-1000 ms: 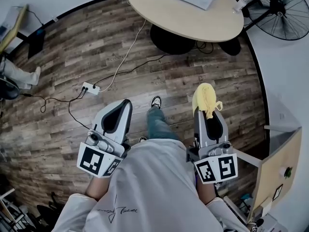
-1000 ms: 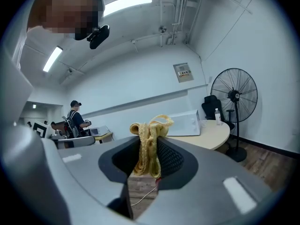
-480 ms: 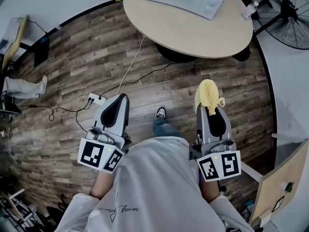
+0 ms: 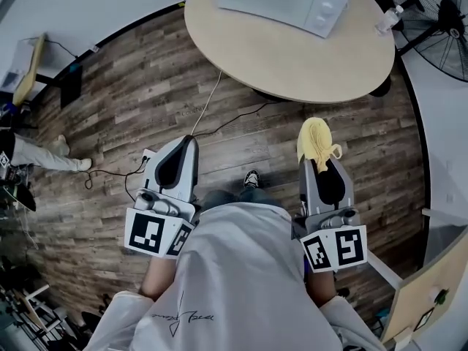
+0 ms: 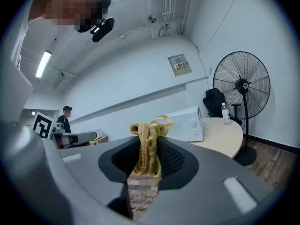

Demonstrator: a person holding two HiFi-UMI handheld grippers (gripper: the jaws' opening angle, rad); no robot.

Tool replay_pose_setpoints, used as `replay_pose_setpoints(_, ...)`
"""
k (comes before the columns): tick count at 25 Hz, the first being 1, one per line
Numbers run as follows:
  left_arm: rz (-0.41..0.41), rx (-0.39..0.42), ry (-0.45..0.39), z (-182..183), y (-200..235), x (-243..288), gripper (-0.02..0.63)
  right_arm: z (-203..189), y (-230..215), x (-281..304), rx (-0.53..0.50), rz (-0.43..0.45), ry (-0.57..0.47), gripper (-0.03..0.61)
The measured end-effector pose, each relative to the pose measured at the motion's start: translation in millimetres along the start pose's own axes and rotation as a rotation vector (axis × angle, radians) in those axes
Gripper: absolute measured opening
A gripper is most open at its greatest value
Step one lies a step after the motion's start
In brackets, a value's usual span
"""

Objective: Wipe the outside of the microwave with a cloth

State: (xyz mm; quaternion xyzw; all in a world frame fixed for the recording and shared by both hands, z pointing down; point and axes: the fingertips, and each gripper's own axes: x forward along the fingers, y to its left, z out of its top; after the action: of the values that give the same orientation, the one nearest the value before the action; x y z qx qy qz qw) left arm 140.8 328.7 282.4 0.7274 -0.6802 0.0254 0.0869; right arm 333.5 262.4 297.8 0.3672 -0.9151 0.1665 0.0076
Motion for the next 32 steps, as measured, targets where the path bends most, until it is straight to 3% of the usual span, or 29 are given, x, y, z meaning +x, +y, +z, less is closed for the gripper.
replay_pose_setpoints(7,0.045,0.023,-0.005,-1.8,26.9,20.8,-0.008,-1.8,-7.9,24.4,-0.090,-0.016,0.019,0.120)
replay_pose_setpoints(15,0.047,-0.021,-0.006,-0.8,72.7,66.7,-0.009,5.9,-6.4,73.1,-0.155,-0.022,0.034,0.118)
replay_pose_setpoints(32,-0.149,-0.047,0.024,32.7,186.5,189.9,-0.008,43.6,0.0,214.2,-0.118,-0.222,-0.001,0.117)
